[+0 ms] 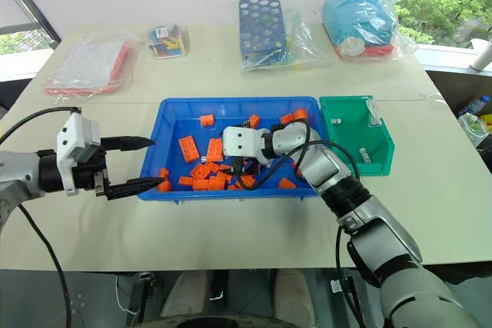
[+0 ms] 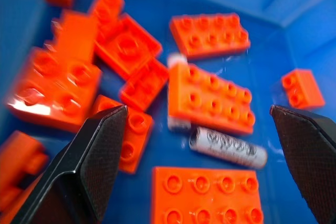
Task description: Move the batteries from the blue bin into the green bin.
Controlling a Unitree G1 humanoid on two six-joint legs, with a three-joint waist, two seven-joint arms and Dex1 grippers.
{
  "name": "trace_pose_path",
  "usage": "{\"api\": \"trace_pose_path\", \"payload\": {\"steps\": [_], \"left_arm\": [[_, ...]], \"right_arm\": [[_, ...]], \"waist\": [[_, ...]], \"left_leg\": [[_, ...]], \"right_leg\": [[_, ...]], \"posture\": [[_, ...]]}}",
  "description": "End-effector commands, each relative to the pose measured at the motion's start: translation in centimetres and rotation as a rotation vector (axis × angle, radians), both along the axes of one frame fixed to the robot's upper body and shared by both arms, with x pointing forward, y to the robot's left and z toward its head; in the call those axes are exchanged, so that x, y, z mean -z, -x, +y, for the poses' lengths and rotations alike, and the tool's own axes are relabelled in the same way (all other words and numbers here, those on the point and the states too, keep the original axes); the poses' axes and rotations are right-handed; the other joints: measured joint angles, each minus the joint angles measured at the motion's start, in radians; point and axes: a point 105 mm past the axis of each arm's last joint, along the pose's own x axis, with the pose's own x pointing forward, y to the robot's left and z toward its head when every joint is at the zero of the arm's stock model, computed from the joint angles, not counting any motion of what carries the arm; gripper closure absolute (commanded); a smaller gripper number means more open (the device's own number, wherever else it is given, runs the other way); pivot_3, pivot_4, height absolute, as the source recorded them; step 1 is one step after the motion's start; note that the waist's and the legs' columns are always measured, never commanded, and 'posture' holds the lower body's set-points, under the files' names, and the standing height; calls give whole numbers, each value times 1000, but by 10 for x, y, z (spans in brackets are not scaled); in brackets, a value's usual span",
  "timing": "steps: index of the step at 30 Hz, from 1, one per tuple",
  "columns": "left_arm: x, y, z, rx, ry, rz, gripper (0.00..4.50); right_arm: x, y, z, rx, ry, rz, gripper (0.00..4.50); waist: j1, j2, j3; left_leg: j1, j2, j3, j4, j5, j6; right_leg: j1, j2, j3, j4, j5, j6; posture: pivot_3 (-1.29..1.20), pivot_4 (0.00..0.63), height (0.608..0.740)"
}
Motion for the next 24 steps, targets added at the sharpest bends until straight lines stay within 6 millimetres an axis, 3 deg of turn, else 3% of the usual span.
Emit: {"api": "trace_pose_path", "payload": {"steps": [1,8,11,18,19,24], "left_arm": [[-8,0,-2,8,-6,-46,0],[-7,1,-2,0,-9,-46,0],[-5,-1,-2,1,-9,-45,0],[-5,-5,-6,5,-2,-51,0],[-5,-5,-6,5,-2,-52,0],[-4,-6,-6,4,-2,-55,0]], "right_arm": [[-7,-10,6,6,-14,-47,39],[-13,-16,13,35,-105,12,39],[-14,-16,15,45,-122,35,820],[-15,-18,18,56,-129,43,4244],[-17,-18,18,63,-137,45,4427],[-28,-25,22,114,-204,64,4427]], "waist": [[-4,0,0],[-1,0,0],[-1,0,0],[-2,0,0],[-2,0,0],[-2,0,0]], "left_leg": [[0,0,0,0,0,0],[1,2,-1,-1,0,-1],[1,2,-1,-1,0,-1],[1,2,-1,-1,0,-1],[1,2,-1,-1,0,-1],[1,2,-1,-1,0,-1]], "right_leg": [[0,1,0,0,0,0],[0,2,0,1,0,0],[0,2,0,1,0,0],[0,2,0,1,0,0],[0,2,0,1,0,0],[0,2,0,1,0,1]], "posture": [[0,150,737],[0,150,737],[0,150,737],[0,150,737],[0,150,737],[0,150,737]]}}
